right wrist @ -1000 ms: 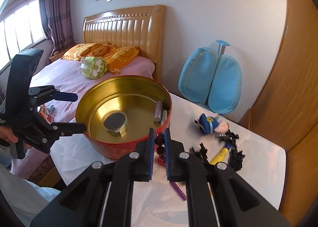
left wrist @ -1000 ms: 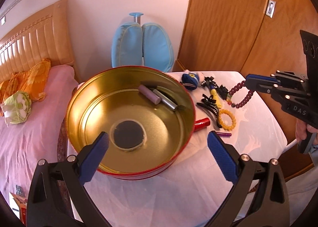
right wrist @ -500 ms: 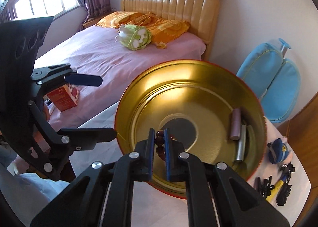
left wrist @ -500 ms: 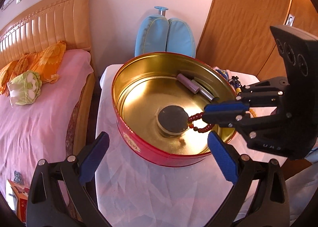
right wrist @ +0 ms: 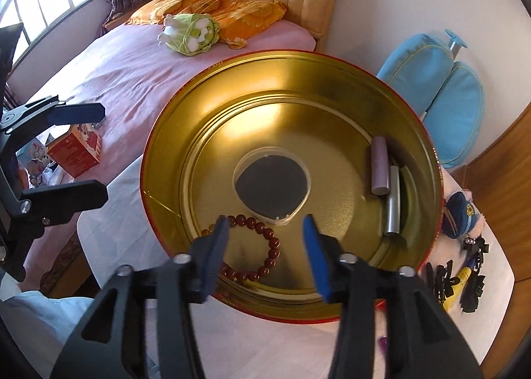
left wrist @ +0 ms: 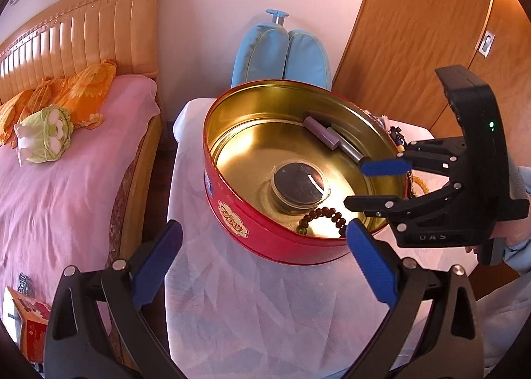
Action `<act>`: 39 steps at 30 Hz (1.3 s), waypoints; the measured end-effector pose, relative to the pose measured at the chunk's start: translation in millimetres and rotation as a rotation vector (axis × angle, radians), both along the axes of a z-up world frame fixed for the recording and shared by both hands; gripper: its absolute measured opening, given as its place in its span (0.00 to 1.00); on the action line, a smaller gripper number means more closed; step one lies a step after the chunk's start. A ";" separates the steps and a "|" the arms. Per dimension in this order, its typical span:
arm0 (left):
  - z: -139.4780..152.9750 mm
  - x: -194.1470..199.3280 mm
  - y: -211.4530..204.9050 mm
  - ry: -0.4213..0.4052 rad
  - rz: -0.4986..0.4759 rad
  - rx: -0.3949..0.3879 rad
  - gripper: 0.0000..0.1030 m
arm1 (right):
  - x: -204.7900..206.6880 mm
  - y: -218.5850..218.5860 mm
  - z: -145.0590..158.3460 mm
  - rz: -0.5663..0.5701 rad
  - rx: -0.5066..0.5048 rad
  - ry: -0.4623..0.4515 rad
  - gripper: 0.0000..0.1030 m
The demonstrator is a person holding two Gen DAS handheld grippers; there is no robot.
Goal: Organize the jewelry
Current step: 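Withdraw the right gripper toward the black ribbon bow hair clip, then close the right gripper on the black ribbon bow hair clip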
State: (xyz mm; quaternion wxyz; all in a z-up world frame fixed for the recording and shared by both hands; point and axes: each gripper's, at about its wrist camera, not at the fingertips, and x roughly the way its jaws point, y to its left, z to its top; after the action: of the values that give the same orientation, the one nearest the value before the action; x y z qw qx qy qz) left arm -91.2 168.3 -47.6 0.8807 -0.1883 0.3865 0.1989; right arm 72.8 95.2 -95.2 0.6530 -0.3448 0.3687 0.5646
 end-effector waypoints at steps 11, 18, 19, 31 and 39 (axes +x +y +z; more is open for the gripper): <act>10.3 7.3 -25.3 0.007 -0.057 0.028 0.94 | 18.3 -41.4 32.9 -0.122 0.146 -0.047 0.93; 17.1 52.5 -68.0 0.010 -0.173 0.040 0.93 | 54.8 -101.7 40.2 -0.267 0.174 -0.051 0.93; 18.3 62.0 -77.4 0.005 -0.198 0.037 0.93 | 61.8 -114.5 40.9 -0.290 0.176 -0.053 0.94; 12.3 169.8 -197.2 0.025 -0.405 0.026 0.93 | 144.9 -255.7 12.7 -0.495 0.127 -0.009 0.94; 1.2 210.5 -235.4 0.042 -0.431 0.023 0.93 | 188.5 -281.4 -3.1 -0.522 0.120 -0.004 0.94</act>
State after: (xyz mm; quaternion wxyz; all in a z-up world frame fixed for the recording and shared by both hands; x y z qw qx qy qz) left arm 119.3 -67.1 -46.4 0.8966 -0.0871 0.4339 0.0143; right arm 261.2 -186.2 -98.2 0.7965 -0.1999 0.4097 0.3971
